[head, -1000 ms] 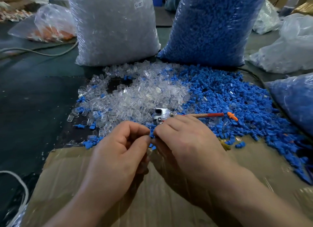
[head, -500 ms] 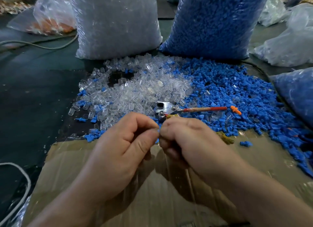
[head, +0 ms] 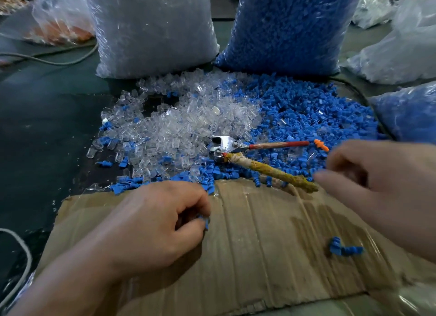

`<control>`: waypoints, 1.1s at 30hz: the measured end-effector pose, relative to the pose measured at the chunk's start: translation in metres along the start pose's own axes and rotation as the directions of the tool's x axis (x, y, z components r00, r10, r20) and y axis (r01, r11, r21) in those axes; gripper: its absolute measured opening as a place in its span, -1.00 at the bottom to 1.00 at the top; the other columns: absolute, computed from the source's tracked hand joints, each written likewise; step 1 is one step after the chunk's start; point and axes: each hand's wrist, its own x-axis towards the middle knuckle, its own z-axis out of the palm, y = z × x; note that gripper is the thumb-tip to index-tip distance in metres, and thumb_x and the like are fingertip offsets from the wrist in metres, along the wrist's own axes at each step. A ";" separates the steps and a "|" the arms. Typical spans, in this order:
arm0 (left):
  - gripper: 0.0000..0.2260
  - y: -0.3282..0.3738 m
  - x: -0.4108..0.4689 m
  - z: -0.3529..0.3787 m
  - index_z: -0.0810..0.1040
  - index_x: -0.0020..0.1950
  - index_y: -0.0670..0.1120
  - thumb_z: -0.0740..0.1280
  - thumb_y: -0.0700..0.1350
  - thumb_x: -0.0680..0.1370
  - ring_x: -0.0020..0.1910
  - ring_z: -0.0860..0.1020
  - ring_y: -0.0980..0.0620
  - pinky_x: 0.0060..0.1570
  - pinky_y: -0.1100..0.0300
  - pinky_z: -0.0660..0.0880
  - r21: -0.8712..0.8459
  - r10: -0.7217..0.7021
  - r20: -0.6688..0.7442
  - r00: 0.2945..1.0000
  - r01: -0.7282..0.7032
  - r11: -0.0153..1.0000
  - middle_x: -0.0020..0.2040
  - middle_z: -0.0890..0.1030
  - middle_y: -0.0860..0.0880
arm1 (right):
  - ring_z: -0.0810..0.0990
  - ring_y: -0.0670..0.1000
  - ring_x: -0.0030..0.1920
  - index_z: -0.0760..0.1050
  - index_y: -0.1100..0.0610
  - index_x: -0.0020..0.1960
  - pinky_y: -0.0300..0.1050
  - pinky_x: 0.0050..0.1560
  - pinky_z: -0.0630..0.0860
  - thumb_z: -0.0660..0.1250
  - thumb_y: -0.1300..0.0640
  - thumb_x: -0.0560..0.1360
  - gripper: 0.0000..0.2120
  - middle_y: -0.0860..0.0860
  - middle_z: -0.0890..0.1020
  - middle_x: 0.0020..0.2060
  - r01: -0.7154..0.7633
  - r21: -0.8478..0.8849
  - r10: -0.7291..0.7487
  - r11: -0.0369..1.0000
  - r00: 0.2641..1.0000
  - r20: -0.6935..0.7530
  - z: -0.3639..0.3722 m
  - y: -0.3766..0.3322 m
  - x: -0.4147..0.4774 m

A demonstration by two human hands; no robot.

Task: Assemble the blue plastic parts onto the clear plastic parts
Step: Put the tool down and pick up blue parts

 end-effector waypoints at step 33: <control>-0.67 0.002 0.017 0.015 0.56 0.25 0.13 0.38 0.18 0.51 0.05 0.57 0.07 -0.10 0.18 0.33 0.201 -0.244 -0.332 0.911 0.321 0.925 0.11 0.63 0.16 | 0.48 0.06 -0.03 0.50 0.11 0.07 -0.05 -0.05 0.35 0.30 0.23 0.47 -0.82 0.00 0.53 -0.02 0.266 0.317 -0.257 0.910 0.964 -0.072 0.093 -0.066 0.051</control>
